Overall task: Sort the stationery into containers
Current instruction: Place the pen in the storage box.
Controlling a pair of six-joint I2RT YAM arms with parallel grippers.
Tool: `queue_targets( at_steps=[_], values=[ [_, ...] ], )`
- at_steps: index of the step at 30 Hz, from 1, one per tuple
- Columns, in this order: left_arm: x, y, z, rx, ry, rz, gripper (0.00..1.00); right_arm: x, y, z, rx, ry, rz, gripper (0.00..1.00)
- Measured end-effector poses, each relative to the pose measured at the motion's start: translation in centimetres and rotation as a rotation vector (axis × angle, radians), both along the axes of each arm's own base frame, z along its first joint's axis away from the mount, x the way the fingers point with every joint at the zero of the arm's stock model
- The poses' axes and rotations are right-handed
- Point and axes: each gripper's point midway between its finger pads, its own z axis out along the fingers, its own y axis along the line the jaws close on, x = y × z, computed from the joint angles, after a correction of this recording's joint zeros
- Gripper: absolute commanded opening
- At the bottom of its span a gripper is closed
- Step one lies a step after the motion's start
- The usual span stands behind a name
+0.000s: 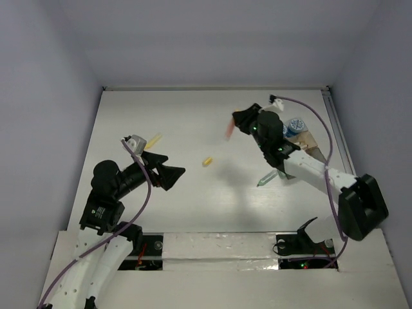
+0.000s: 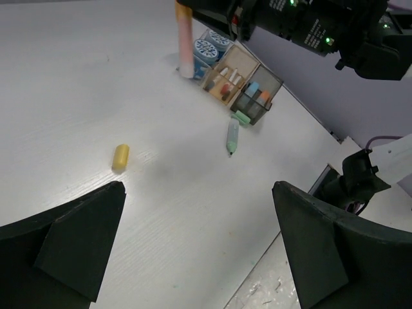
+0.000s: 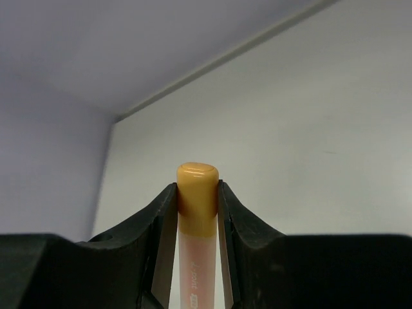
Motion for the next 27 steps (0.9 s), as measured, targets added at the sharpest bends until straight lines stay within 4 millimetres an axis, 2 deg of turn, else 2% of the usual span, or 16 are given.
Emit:
queue_targets(
  at_steps=[2, 5, 8, 11, 15, 20, 22, 27],
  values=[
    [-0.2, -0.1, -0.3, -0.005, -0.008, -0.007, 0.99, -0.7, -5.3, -2.1, -0.040, 0.055, -0.112, 0.00],
    [-0.3, -0.4, -0.9, -0.005, -0.002, -0.018, 0.99, -3.3, -12.9, -4.3, -0.093, 0.114, -0.288, 0.00],
    [-0.7, -0.9, -1.1, -0.002, 0.000, -0.039, 0.99, -5.8, -20.1, -5.0, -0.121, 0.138, -0.484, 0.00],
    [-1.4, -1.5, -0.9, -0.004, -0.011, -0.065, 0.99, -8.1, -25.9, -6.0, -0.156, 0.167, -0.683, 0.00],
    [-2.6, -1.9, -0.1, -0.018, -0.047, -0.097, 0.99, -10.1, -29.7, -7.6, -0.202, 0.217, -0.826, 0.00],
    [-3.6, -2.1, 0.6, -0.033, -0.080, -0.119, 0.99, -10.5, -33.4, -10.0, -0.238, 0.313, -0.946, 0.00],
    [-3.9, -2.2, 0.8, -0.037, -0.088, -0.126, 0.99, -10.4, -34.1, -11.3, -0.252, 0.359, -0.965, 0.00],
    [-4.4, -2.2, 1.1, -0.044, -0.101, -0.132, 0.99, -9.8, -34.2, -13.1, -0.270, 0.420, -0.957, 0.02]
  ],
)
